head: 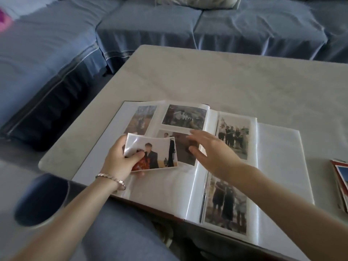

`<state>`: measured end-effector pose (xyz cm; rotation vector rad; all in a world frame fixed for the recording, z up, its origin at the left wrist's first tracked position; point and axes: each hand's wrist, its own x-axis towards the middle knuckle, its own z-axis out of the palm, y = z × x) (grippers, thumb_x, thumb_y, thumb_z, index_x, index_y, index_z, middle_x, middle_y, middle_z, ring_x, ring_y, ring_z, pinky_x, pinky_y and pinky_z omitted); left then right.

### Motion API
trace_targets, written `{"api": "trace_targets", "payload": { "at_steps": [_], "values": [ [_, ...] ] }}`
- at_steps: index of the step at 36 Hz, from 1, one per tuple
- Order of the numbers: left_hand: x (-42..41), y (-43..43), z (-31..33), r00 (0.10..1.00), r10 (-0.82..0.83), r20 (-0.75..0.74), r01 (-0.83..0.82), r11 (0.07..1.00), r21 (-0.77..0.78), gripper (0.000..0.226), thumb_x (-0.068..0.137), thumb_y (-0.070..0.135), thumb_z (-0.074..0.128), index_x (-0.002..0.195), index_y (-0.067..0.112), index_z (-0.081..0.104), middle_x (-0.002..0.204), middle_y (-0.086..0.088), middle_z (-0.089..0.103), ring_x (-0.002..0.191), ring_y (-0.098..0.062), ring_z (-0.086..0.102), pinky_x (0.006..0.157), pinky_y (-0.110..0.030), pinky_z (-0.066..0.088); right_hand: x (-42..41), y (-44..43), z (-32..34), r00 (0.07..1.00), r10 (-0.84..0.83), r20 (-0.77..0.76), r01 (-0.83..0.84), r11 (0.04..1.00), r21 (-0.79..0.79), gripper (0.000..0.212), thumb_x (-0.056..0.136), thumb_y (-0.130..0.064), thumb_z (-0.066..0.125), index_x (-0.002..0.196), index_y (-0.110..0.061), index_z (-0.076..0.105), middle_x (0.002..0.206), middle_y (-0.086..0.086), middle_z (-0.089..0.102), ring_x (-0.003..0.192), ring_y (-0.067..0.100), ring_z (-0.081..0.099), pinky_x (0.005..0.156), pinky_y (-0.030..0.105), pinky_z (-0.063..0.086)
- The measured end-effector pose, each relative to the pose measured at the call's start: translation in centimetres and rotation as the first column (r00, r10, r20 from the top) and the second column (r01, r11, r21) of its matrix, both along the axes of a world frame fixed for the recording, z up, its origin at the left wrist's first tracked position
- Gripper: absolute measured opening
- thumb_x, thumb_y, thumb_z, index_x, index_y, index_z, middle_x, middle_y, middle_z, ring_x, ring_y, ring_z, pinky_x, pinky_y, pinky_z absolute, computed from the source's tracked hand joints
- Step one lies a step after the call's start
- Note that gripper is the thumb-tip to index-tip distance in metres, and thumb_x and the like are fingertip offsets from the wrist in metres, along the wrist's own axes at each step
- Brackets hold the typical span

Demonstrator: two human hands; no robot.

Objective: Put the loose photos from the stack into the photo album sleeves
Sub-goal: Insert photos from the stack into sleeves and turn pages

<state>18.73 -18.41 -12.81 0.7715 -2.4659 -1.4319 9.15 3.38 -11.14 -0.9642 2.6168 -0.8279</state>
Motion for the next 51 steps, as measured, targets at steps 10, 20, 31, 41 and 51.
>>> {"api": "trace_targets", "payload": {
  "at_steps": [10, 20, 31, 41, 51],
  "values": [
    [3.1, -3.3, -1.3, 0.978, 0.093, -0.189, -0.143, 0.952, -0.271, 0.068, 0.083, 0.012, 0.067, 0.142, 0.014, 0.035, 0.144, 0.001, 0.040, 0.128, -0.007, 0.034, 0.092, -0.002, 0.025, -1.2, -0.7, -2.9, 0.989, 0.141, -0.037, -0.119, 0.929, 0.352, 0.061, 0.095, -0.052, 0.031, 0.149, -0.029, 0.012, 0.157, -0.008, 0.000, 0.143, 0.009, -0.008, 0.118, 0.042, 0.012],
    [4.7, -4.7, -1.5, 0.942, 0.165, -0.293, -0.256, 0.917, -0.307, 0.065, 0.086, 0.009, 0.063, 0.143, 0.011, 0.032, 0.144, -0.010, 0.041, 0.129, -0.025, 0.041, 0.097, -0.035, 0.041, -1.1, -0.7, -3.4, 0.990, 0.130, -0.047, -0.109, 0.944, 0.312, 0.061, 0.094, -0.053, 0.032, 0.148, -0.030, 0.016, 0.157, -0.008, 0.003, 0.143, 0.009, -0.007, 0.116, 0.040, 0.008],
    [5.3, -6.1, -2.5, 0.994, 0.022, -0.105, -0.039, 0.984, -0.172, 0.063, 0.081, 0.004, 0.068, 0.137, 0.015, 0.040, 0.120, 0.006, 0.048, 0.098, -0.003, 0.051, 0.065, -0.006, 0.045, -1.1, -0.7, -3.2, 0.992, 0.121, -0.032, -0.106, 0.950, 0.295, 0.061, 0.094, -0.052, 0.033, 0.148, -0.030, 0.018, 0.157, -0.008, 0.004, 0.143, 0.007, -0.007, 0.118, 0.040, 0.010],
    [4.9, -9.9, -2.8, 0.947, -0.120, 0.297, 0.087, 0.989, 0.121, 0.017, 0.079, 0.006, 0.070, 0.089, 0.018, 0.063, 0.070, -0.002, 0.068, 0.055, -0.015, 0.066, 0.038, -0.025, 0.048, -1.2, -0.7, -3.0, 0.992, 0.127, -0.017, -0.116, 0.947, 0.300, 0.060, 0.094, -0.052, 0.034, 0.148, -0.029, 0.018, 0.157, -0.008, 0.006, 0.143, 0.007, -0.005, 0.118, 0.042, 0.011],
    [2.9, -6.5, -2.2, 0.891, -0.238, 0.388, 0.304, 0.945, -0.120, 0.028, 0.094, 0.032, 0.050, 0.073, 0.014, 0.055, 0.065, 0.004, 0.057, 0.058, -0.007, 0.053, 0.052, -0.018, 0.036, -1.3, -0.7, -2.8, 0.993, 0.121, -0.015, -0.111, 0.948, 0.299, 0.060, 0.094, -0.052, 0.037, 0.147, -0.030, 0.020, 0.157, -0.008, 0.008, 0.144, 0.008, -0.003, 0.117, 0.041, 0.010]
  ]
}}
